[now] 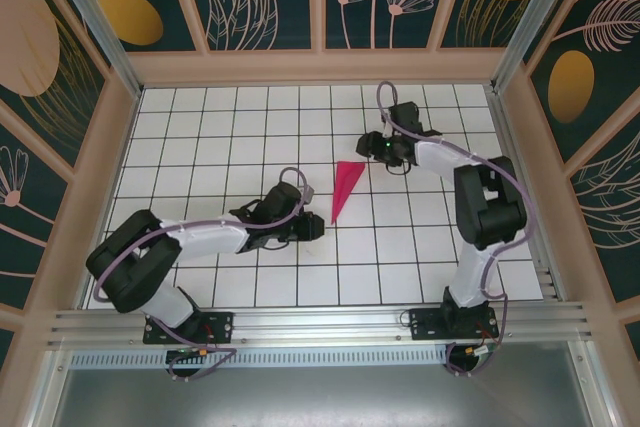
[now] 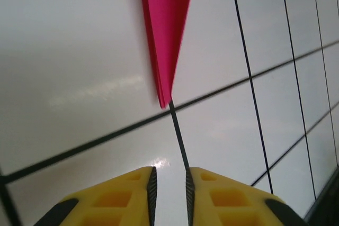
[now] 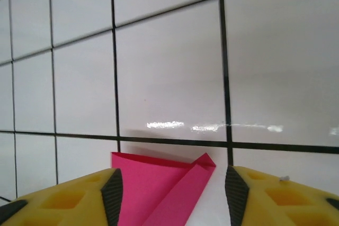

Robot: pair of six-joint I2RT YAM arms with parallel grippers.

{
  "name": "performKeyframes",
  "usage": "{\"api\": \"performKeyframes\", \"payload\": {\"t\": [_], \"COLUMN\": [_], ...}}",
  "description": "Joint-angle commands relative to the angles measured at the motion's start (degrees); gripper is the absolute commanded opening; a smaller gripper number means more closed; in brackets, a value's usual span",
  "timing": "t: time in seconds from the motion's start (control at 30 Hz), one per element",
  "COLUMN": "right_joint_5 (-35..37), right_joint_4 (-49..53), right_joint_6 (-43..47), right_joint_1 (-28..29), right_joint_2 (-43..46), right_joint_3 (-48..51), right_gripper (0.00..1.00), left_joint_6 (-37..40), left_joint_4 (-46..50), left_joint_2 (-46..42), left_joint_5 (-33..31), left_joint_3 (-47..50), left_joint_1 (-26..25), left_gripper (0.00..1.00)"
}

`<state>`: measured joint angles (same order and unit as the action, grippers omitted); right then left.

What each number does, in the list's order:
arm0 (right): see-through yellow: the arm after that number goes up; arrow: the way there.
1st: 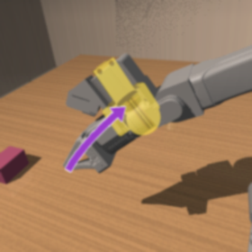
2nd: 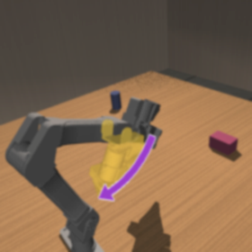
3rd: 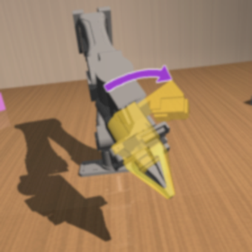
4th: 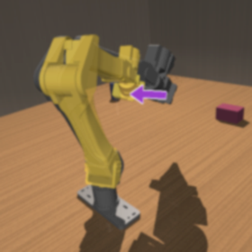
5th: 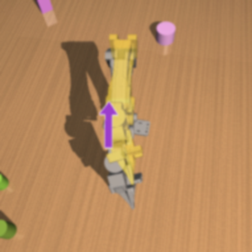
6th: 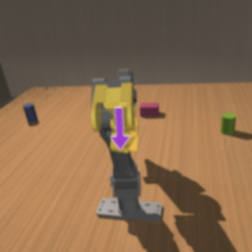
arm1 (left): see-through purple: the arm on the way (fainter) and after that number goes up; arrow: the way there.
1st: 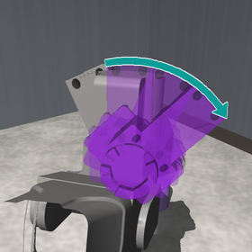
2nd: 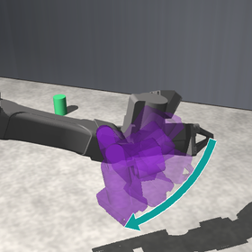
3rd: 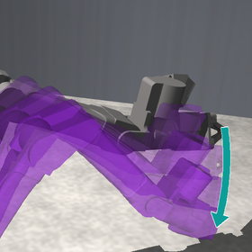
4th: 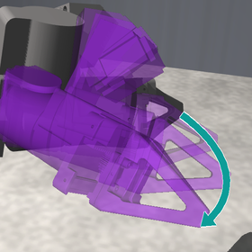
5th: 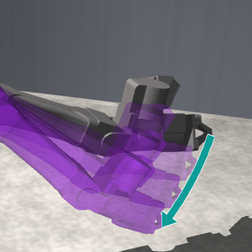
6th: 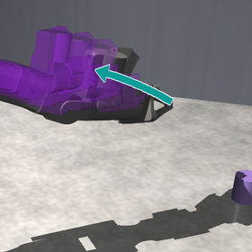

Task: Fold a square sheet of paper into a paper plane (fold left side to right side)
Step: Move the paper plane to the center of the table.

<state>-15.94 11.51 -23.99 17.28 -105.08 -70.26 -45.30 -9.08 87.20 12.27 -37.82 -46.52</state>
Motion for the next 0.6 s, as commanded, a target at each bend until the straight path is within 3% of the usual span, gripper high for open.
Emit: {"api": "performKeyframes", "payload": {"t": [0.0, 0.13, 0.4, 0.53, 0.57], "right_joint_5": [6.8, 8.8, 10.3, 9.9, 10.2], "right_joint_4": [5.7, 6.1, 6.5, 8.0, 8.4], "right_joint_6": [-1.5, -5.8, -12.4, -12.7, -12.6], "right_joint_1": [1.7, 7.5, 13.7, 13.7, 13.7], "right_joint_2": [5.8, 8.1, 2.4, -0.3, -0.4], "right_joint_3": [0.7, 4.6, 5.7, 4.9, 4.7], "right_gripper": [0.60, 0.69, 0.69, 0.54, 0.46], "left_joint_6": [-0.4, -1.2, 0.1, -0.7, -0.8], "left_joint_4": [3.8, 5.5, 6.5, 6.4, 6.5], "left_joint_2": [-3.7, -5.2, -4.2, -6.0, -6.5], "left_joint_5": [-15.4, -25.4, -27.7, -27.9, -28.1], "left_joint_3": [-1.2, -3.0, -5.7, -4.6, -4.3], "left_joint_1": [-0.3, -0.3, -0.3, -0.3, -0.3], "left_gripper": [0.32, 0.41, 0.43, 0.44, 0.44]}}
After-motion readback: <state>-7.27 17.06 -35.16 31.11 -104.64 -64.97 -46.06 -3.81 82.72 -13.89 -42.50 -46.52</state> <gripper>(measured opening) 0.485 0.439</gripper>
